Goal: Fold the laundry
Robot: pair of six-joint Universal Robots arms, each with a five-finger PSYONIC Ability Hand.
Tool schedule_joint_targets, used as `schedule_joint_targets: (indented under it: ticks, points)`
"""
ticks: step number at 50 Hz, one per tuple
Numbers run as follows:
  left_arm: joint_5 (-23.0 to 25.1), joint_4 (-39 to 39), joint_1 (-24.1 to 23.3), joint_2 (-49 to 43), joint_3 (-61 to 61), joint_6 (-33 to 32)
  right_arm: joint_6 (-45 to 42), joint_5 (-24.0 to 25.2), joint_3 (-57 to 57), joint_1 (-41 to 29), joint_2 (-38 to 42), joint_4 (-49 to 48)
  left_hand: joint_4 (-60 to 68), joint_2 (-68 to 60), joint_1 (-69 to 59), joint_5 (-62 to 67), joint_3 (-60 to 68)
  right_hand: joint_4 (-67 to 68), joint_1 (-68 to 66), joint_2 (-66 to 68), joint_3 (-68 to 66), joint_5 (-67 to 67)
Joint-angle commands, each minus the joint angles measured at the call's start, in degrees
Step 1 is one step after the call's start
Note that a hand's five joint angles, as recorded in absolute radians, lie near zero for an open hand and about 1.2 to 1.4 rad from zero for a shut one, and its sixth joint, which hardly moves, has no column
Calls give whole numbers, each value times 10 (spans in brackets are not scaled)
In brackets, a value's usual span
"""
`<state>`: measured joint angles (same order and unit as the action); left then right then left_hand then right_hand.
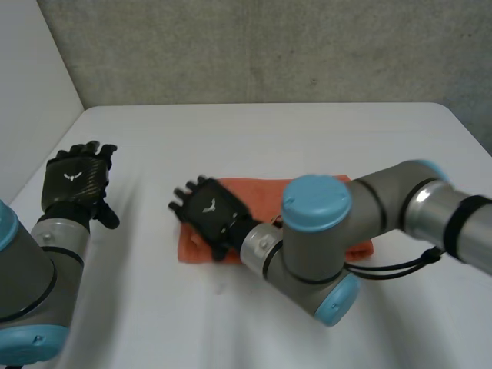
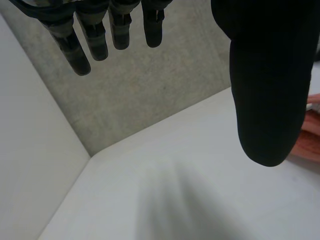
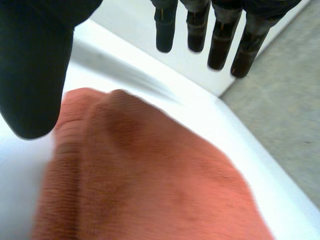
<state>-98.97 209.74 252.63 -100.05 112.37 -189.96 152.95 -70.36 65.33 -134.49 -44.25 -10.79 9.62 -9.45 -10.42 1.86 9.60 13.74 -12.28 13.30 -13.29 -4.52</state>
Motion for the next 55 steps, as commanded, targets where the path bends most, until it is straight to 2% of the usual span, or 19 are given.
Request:
schedule_joint_targets:
  ticks: [1,4,14,16,21,28,32,34,35,36,37,38,41,48,50,51,53,54,55]
  points:
    - [7,6,-35,-5,-21,-1,42,-66,70,72,-119,2,4,-6,4,-19,4,-37,23,-33,33,45]
    - [7,8,-54,-30,-47,-1,64,-72,125,113,-161,6,4,-6,4,-19,4,-37,23,-33,33,45]
    - [10,8,-132,-118,-149,-1,80,-63,297,243,-207,4,23,-24,-15,0,23,-37,23,-33,33,45]
    - [24,2,-154,-148,-184,0,80,-58,316,261,-210,-3,34,-36,-26,12,35,-8,-7,-4,4,16]
    - [61,0,-166,-193,-221,1,75,-37,350,300,-211,-27,46,-48,-38,24,46,135,-150,139,-139,-127]
    - [65,-22,-170,-242,-251,1,78,-22,366,317,-207,-48,46,-48,-38,24,46,224,-239,228,-228,-216]
    - [65,-64,-169,-269,-273,1,77,-21,369,317,-198,-54,41,-43,-33,19,41,251,-266,255,-256,-243]
    - [65,-78,-168,-275,-279,1,77,-22,370,317,-191,-67,40,-41,-32,17,40,418,-433,423,-423,-411]
    - [65,-92,-167,-278,-281,1,77,-22,370,317,-191,-67,38,-40,-30,15,38,419,-434,424,-424,-411]
    - [65,-93,-167,-278,-281,1,73,-27,371,317,-191,-75,38,-40,-30,15,38,544,-559,549,-549,-536]
    - [64,-105,-166,-278,-280,0,73,-27,371,317,-191,-75,33,-35,-25,10,33,545,-560,550,-550,-538]
    - [64,-105,-166,-278,-280,0,68,-31,371,317,-191,-81,33,-35,-25,10,33,661,-676,666,-666,-654]
    - [59,-128,-165,-270,-270,0,49,-44,361,317,-196,-88,23,-24,-15,0,23,663,-677,667,-667,-655]
    - [3,-159,-159,-184,-210,5,-41,-78,285,301,-196,-78,16,-18,-8,-6,16,663,-677,667,-667,-655]
    - [-7,-159,-158,-163,-197,9,-53,-88,232,226,-190,-62,14,-16,-6,-8,15,663,-677,667,-667,-655]
    - [-16,-159,-157,-140,-185,16,-53,-88,232,225,-190,-62,13,-14,-5,-10,13,663,-677,667,-667,-655]
    - [-21,-159,-156,-119,-175,27,-51,-86,163,125,-164,-46,11,-13,-3,-11,11,663,-677,667,-667,-655]
    - [-24,-160,-156,-100,-168,41,-51,-86,162,124,-164,-46,9,-11,-1,-13,9,663,-677,667,-667,-655]
    - [-25,-160,-156,-100,-168,41,-51,-83,134,87,-141,-42,9,-11,-1,-13,9,663,-677,667,-667,-655]
